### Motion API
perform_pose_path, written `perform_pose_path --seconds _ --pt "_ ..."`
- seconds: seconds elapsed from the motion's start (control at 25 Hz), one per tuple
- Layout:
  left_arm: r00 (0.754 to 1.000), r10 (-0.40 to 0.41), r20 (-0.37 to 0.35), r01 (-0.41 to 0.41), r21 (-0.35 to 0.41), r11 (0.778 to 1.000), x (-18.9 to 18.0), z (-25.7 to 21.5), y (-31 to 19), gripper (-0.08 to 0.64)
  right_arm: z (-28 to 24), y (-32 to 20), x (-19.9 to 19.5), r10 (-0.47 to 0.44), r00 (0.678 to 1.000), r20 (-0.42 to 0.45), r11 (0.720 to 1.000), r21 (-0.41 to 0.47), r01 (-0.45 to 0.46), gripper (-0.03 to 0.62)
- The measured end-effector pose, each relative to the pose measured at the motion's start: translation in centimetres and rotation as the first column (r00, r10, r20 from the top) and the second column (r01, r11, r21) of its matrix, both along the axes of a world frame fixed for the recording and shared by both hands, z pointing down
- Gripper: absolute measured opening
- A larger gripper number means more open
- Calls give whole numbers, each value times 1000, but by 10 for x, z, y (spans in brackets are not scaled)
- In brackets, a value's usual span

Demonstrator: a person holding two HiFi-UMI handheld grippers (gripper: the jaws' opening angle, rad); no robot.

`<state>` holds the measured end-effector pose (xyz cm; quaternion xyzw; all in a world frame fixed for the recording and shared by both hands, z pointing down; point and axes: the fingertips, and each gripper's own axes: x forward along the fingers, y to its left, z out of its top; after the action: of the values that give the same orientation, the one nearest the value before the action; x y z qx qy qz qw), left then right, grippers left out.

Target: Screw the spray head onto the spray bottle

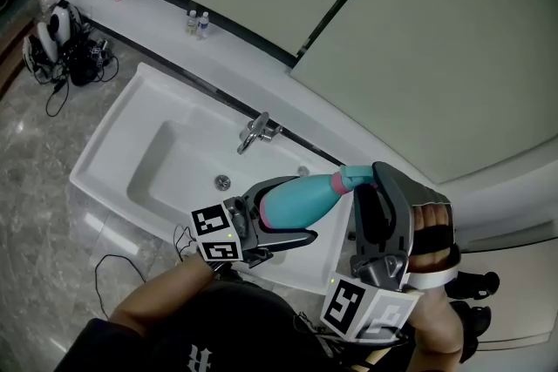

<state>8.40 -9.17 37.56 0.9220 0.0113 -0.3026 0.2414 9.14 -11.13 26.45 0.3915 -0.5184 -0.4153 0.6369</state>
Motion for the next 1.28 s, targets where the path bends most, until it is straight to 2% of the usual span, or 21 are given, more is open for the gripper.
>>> perform_pose_path --seconds 0.24,0.4,0.48,0.72,0.96,1.28 --pt "1000 1 -19 -1 11 1000 -1 1 0 469 1 -1 0 56 998 39 998 -33 -55 161" --pt "1000 -15 27 14 24 1000 8 1 -1 469 0 0 10 122 989 -81 992 -8 -123 161" --pt "1000 -4 25 4 15 1000 10 1 0 471 0 -1 11 137 984 -118 990 -1 -138 161" --pt "999 35 -17 -35 15 999 8 2 3 469 3 1 10 151 987 -44 987 -48 -154 161" --pt "999 38 -11 -38 3 999 11 1 1 471 1 0 12 171 978 -117 985 -9 -173 161" --pt "995 82 -59 -80 33 996 3 -5 2 471 -5 2 -1 122 988 -92 992 -8 -123 161"
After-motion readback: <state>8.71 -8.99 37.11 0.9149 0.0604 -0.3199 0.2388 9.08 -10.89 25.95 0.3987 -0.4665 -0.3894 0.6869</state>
